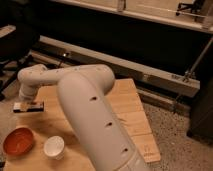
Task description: Place the eraser in the ceramic cup
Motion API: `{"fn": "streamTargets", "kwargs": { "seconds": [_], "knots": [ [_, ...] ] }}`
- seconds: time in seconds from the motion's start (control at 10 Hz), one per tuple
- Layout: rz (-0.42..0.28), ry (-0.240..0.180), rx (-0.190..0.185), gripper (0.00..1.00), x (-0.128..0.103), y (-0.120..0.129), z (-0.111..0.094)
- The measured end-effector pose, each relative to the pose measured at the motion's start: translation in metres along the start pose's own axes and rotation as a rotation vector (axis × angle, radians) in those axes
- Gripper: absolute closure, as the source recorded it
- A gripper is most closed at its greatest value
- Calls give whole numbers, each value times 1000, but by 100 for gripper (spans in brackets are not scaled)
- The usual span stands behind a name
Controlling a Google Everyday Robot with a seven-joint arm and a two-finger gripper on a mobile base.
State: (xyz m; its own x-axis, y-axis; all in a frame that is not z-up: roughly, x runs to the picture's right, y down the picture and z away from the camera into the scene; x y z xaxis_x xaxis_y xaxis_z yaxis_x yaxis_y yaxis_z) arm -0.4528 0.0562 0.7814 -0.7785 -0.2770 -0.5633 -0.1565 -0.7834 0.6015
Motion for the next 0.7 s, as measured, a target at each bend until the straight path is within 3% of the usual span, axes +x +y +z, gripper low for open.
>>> {"fn": "streamTargets", "kwargs": {
  "seconds": [0.2, 0.3, 0.4, 0.6, 0.7],
  "knots": [
    [76, 149, -70, 100, 4, 5, -71],
    [114, 200, -80, 100, -6, -2, -96],
    [142, 235, -64, 100, -16, -17, -105],
    [160, 325, 20, 100, -27, -64, -103],
    [147, 427, 59, 100, -17, -88, -105]
  ]
}}
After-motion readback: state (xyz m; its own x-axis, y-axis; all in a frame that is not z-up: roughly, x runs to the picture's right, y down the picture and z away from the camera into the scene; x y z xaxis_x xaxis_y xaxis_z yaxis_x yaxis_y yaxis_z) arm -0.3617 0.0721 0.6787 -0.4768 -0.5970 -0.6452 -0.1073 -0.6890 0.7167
